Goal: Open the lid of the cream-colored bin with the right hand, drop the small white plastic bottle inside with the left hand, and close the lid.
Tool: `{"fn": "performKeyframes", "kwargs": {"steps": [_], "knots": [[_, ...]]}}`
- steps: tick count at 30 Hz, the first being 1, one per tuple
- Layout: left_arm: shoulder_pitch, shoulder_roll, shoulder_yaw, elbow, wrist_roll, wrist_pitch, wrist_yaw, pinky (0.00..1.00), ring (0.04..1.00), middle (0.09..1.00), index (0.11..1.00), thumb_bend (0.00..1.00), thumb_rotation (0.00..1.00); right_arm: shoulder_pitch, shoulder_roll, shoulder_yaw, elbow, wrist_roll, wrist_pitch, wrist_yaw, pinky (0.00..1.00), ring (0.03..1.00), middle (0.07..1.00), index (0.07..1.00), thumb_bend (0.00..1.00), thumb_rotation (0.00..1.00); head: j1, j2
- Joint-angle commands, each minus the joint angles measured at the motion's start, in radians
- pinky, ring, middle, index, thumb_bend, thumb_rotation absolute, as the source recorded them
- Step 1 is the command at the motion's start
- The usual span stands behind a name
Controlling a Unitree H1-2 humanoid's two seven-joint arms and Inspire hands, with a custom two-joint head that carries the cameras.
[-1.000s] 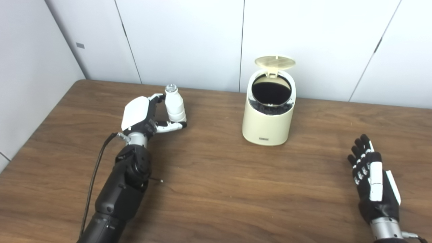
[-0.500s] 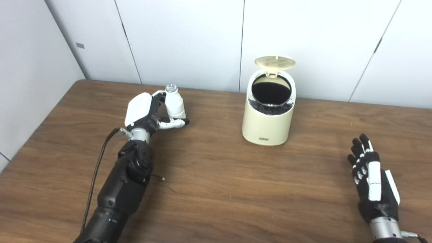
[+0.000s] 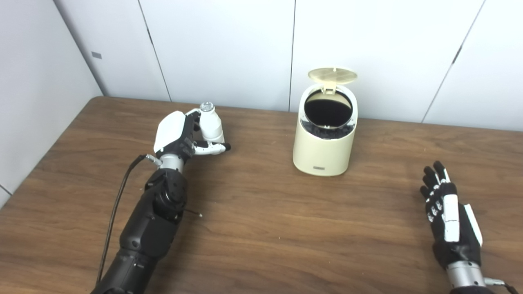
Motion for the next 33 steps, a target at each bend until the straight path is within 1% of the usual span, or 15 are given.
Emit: {"fn": "performKeyframes", "kwargs": {"steps": [1,3,4,5,7,9,11,14,17,21,23,28,30,33], "knots": [[-0.049,0.004,0.023,-0.022,-0.016,-0.038,0.047,0.47,0.564,0.666,0.678,0.83,0.07,-0.006,0.001,0.002,0.006,0.003,-0.024,-0.002,0.99,0.988,0.966,0.994,0.65,1.0,0.001,0.004],[-0.046,-0.007,0.037,-0.021,-0.035,-0.058,0.068,0.45,0.527,0.619,0.63,0.79,0.02,-0.005,0.0,0.001,0.006,0.009,-0.024,0.002,0.99,0.99,0.968,0.996,0.65,1.0,0.001,0.005],[-0.045,-0.012,0.044,-0.015,-0.044,-0.077,0.085,0.43,0.502,0.545,0.576,0.66,0.01,-0.005,-0.001,0.0,0.005,0.012,-0.026,0.004,0.99,0.991,0.967,0.996,0.65,1.0,0.003,0.006],[-0.045,-0.016,0.05,-0.01,-0.051,-0.092,0.1,0.42,0.456,0.513,0.537,0.57,0.0,-0.005,-0.001,0.0,0.006,0.015,-0.028,0.005,0.99,0.99,0.966,0.996,0.65,1.0,0.003,0.006],[-0.043,-0.02,0.055,-0.004,-0.062,-0.106,0.112,0.41,0.443,0.507,0.495,0.52,0.0,-0.004,-0.002,-0.001,0.006,0.015,-0.03,0.005,0.99,0.989,0.961,0.995,0.65,1.0,0.001,0.006],[-0.042,-0.021,0.058,0.003,-0.066,-0.113,0.117,0.4,0.434,0.502,0.485,0.51,0.0,-0.005,-0.003,-0.001,0.011,0.012,-0.039,0.005,0.97,0.98,0.955,0.994,0.64,1.0,0.001,0.008],[-0.042,-0.022,0.058,0.008,-0.066,-0.12,0.123,0.4,0.426,0.492,0.49,0.5,0.0,-0.005,-0.005,-0.003,0.015,0.015,-0.043,0.006,0.95,0.969,0.949,0.991,0.65,1.0,0.004,0.009],[-0.04,-0.021,0.054,0.013,-0.068,-0.127,0.132,0.4,0.425,0.495,0.488,0.5,0.0,-0.004,-0.003,-0.006,0.012,0.025,-0.038,0.009,0.97,0.971,0.945,0.989,0.64,1.0,0.005,0.01],[-0.038,-0.023,0.052,0.011,-0.064,-0.124,0.146,0.4,0.426,0.502,0.486,0.5,0.0,-0.004,-0.009,-0.003,0.019,0.019,-0.048,0.013,0.95,0.966,0.942,0.994,0.63,1.0,0.006,0.01],[-0.033,-0.028,0.052,-0.008,-0.067,-0.116,0.146,0.4,0.424,0.504,0.484,0.5,0.0,-0.004,-0.009,-0.004,0.025,0.025,-0.052,0.014,0.94,0.965,0.939,0.992,0.63,1.0,-0.004,0.01],[-0.026,-0.032,0.051,-0.025,-0.071,-0.127,0.146,0.4,0.429,0.503,0.481,0.5,0.0,-0.004,-0.007,-0.004,0.021,0.027,-0.045,0.012,0.95,0.964,0.936,0.99,0.62,1.0,-0.008,0.01],[-0.002,-0.052,0.029,-0.17,-0.06,-0.131,0.121,0.39,0.422,0.495,0.49,0.5,0.0,-0.003,-0.002,0.0,0.02,0.019,-0.04,0.007,0.91,0.954,0.926,0.984,0.61,1.0,-0.037,0.006],[-0.001,-0.055,0.013,-0.224,-0.041,-0.123,0.108,0.38,0.413,0.496,0.492,0.5,0.0,-0.002,0.002,0.002,0.019,0.017,-0.036,0.004,0.92,0.955,0.926,0.98,0.61,1.0,-0.05,0.005],[-0.011,-0.057,-0.015,-0.299,0.003,-0.106,0.085,0.34,0.411,0.486,0.49,0.48,0.0,-0.001,0.011,0.005,0.013,0.016,-0.027,-0.001,0.93,0.959,0.933,0.983,0.62,1.0,-0.072,0.0]]}}
